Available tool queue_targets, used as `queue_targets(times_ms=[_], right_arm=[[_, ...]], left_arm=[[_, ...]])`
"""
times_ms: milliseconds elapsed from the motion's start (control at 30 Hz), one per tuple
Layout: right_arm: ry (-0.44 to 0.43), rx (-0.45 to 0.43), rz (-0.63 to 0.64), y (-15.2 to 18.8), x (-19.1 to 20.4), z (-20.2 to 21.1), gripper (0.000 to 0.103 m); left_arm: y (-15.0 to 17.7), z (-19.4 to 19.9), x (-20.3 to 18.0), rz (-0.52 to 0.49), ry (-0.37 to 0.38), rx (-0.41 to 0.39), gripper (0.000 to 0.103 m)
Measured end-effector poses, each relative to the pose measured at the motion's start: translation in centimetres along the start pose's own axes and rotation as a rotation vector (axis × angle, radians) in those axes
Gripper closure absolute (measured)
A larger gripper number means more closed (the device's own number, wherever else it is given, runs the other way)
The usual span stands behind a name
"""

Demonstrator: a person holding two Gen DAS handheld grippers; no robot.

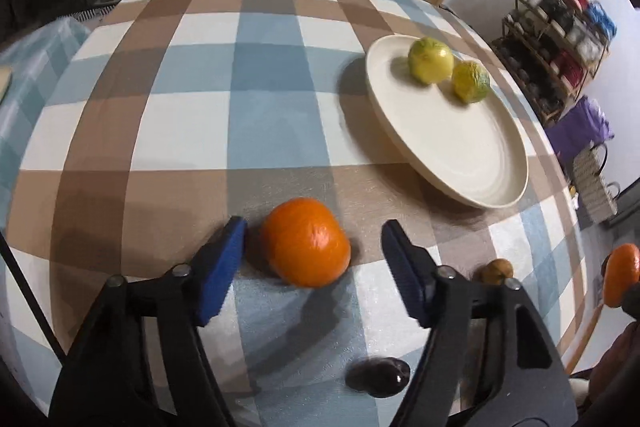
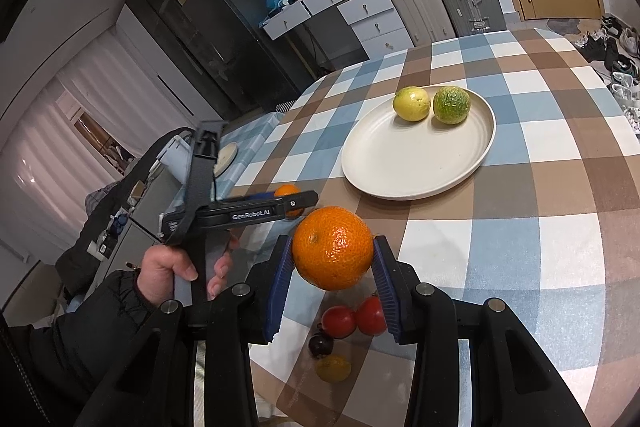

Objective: Organize fruits
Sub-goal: 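Carry both held oranges over the white plate and open both grippers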

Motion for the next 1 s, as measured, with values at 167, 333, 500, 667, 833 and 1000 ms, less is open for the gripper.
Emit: queue_targets(times_ms=[167, 333, 500, 667, 833, 1000], right_arm=[[-0.003, -0.010, 0.002, -0.2, 0.0, 0.2, 0.062], [-0.002, -0.009, -0.002, -0.2, 0.0, 0.2, 0.062], [-0.001, -0.014, -0.001, -0.4, 0.0, 0.4, 0.062], [0.021, -0.013, -0.004, -1.4, -1.1, -0.3, 0.062], [0.060, -0.027, 0.007, -4.3, -3.0, -1.5, 0.062], [0.102, 0.019, 0.038, -7.1, -5.6, -5.7, 0.062]], left_arm=[[-0.3, 0.0, -0.4, -0.030, 0.003, -0.007, 0.064], [-0.3, 0.4, -1.1, -0.049, 0.010, -0.027, 0.065], [-0.7, 2.4, -2.2, -0.032, 0.048, -0.066, 0.065], [-2.0, 4.3, -5.1, -0.057, 0.127, -0.090, 0.065], [-4.5, 4.0, -8.0, -0.078, 0.188, -0.059, 0.065], [-7.4, 1.5, -10.7, -0.157, 0.189, -0.010, 0.065]])
Point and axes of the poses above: each gripper's, at about its wrist camera, not at the fingertips, and z roughly against the way its jaws point, x to its left, y to its underside, the point moved 6 cm from there along -z, roughly the way its jaws point, and after that the axes turned 12 degrees about z, right-handed, at the moved point
